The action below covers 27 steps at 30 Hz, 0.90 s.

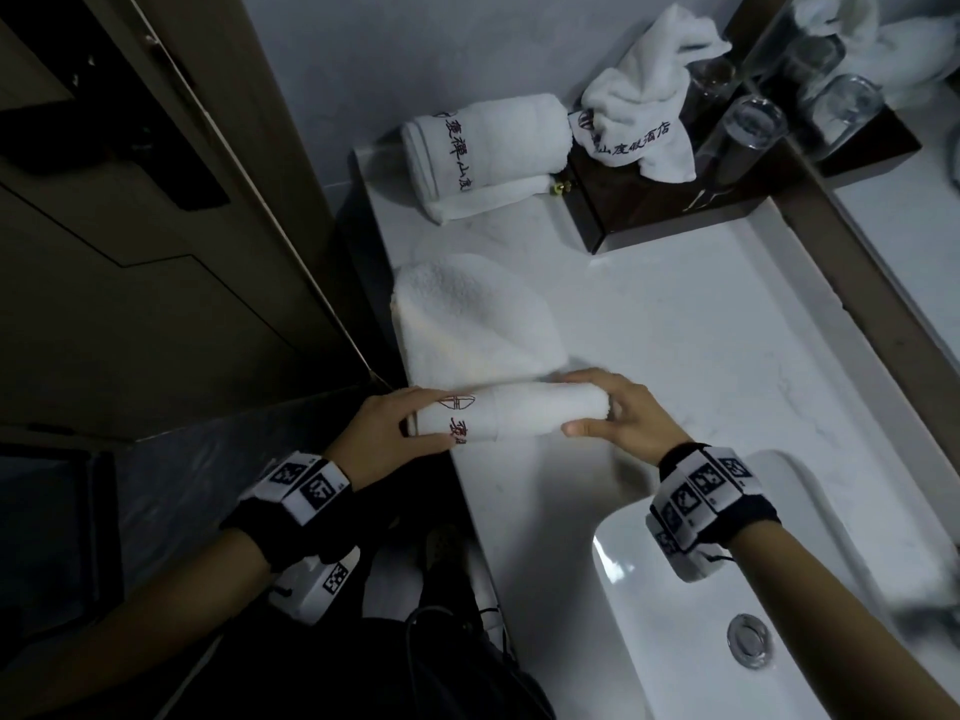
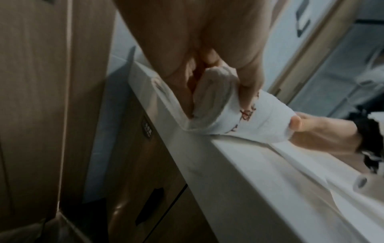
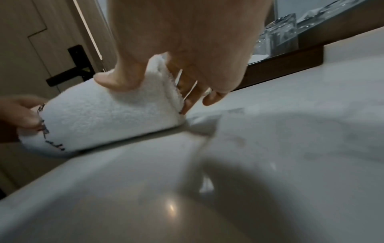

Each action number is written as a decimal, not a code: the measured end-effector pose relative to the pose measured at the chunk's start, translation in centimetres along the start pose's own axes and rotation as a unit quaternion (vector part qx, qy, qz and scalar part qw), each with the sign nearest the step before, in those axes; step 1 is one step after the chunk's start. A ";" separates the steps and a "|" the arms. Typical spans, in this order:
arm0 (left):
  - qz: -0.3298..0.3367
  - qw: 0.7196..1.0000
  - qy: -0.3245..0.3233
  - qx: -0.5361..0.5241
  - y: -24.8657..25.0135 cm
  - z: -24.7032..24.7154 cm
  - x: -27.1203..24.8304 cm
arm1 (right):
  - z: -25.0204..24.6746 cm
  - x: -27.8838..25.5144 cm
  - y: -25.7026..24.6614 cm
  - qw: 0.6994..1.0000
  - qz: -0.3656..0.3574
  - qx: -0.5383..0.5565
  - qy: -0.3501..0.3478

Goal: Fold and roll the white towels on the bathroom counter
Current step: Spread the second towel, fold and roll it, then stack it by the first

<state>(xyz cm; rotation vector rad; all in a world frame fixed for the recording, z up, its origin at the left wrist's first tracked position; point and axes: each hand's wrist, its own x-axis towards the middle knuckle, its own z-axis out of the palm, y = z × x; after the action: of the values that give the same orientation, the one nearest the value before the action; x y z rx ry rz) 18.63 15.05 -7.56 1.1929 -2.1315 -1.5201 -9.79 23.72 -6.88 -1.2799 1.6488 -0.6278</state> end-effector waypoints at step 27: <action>0.018 0.951 -0.014 0.308 2.4 -3.3 6.3 | 4.3 4.8 -3.6 0.944 0.138 0.173 0.245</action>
<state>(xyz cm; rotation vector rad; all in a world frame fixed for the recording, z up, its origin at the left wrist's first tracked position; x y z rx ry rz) 15.65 8.48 -5.50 1.2915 -2.7345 -0.8664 -4.49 18.69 -7.54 -0.6477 1.9604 -1.0665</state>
